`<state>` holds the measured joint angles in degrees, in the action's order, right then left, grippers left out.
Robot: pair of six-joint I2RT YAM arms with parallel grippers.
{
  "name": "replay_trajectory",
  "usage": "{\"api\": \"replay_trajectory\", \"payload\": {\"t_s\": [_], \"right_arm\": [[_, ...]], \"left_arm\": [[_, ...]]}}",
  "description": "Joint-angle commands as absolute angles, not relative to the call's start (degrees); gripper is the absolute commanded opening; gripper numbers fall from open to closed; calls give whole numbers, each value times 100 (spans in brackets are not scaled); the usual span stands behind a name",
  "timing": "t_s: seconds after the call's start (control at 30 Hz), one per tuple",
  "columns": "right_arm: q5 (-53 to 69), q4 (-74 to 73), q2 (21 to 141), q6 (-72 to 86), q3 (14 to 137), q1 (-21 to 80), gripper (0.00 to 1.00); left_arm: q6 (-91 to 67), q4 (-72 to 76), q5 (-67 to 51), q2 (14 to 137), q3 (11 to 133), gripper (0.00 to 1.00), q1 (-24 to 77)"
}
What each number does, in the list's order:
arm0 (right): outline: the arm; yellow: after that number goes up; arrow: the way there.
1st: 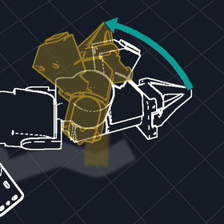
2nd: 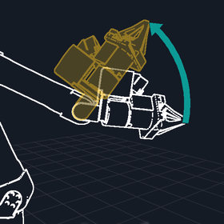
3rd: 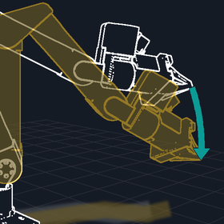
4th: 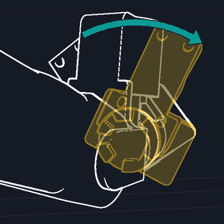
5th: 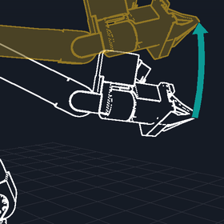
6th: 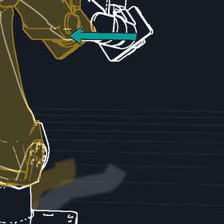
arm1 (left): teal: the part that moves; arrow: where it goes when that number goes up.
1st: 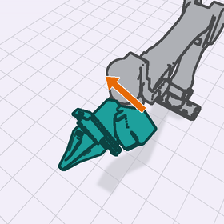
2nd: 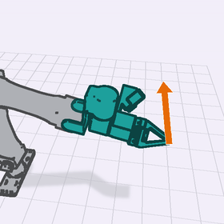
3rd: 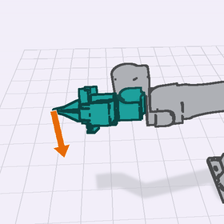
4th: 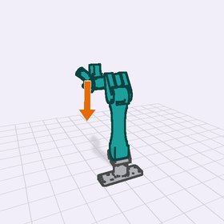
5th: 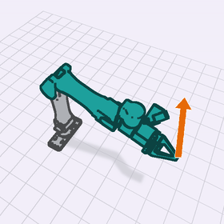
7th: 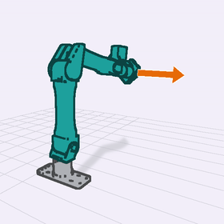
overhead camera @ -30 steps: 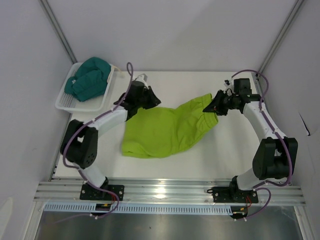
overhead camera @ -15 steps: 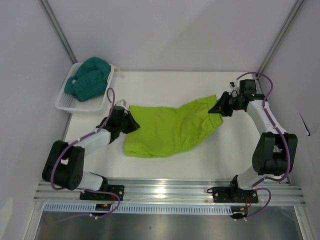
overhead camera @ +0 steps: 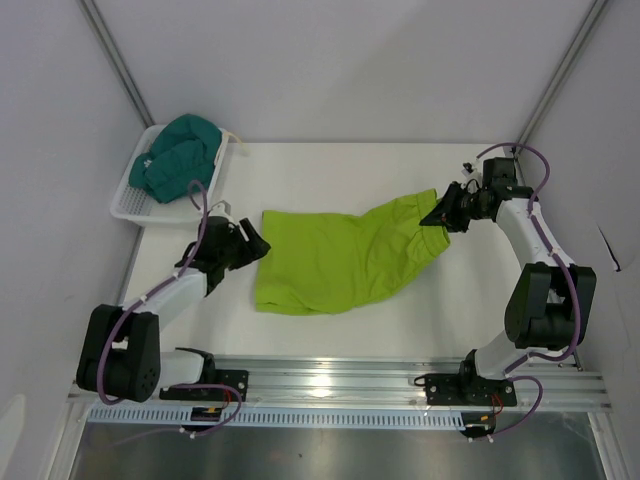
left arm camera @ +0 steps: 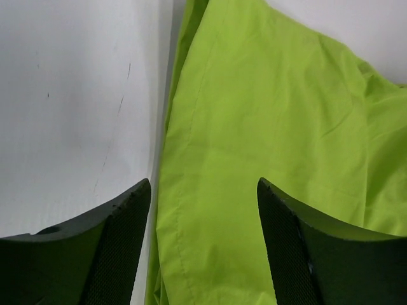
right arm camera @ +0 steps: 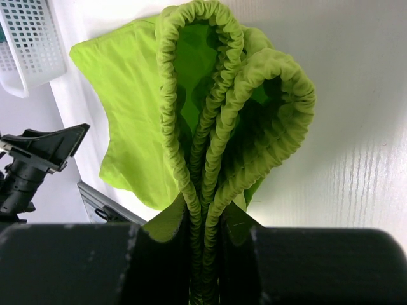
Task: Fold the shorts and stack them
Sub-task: Fold the shorts
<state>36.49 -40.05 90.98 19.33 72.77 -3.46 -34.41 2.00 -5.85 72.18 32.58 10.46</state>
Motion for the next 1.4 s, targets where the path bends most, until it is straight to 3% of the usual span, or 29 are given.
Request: {"api": "replay_trajectory", "payload": {"t_s": [0.0,0.67,0.9,1.37], "right_arm": [[3797,-4034,9044,1881,7550,-334,0],[2804,-4921,8983,1942,8560,139,0],[2024,-5334,9114,1890,9043,474,0],[-409,-6529,9869,2443,10660,2572,0]], "left_arm": [[-3287,123,-659,7461,3463,70,993],[-3761,747,-738,8692,3744,44,1678],[-3893,1107,-704,9202,3762,30,2021],[-4324,1538,-167,9203,3587,21,2962]]}}
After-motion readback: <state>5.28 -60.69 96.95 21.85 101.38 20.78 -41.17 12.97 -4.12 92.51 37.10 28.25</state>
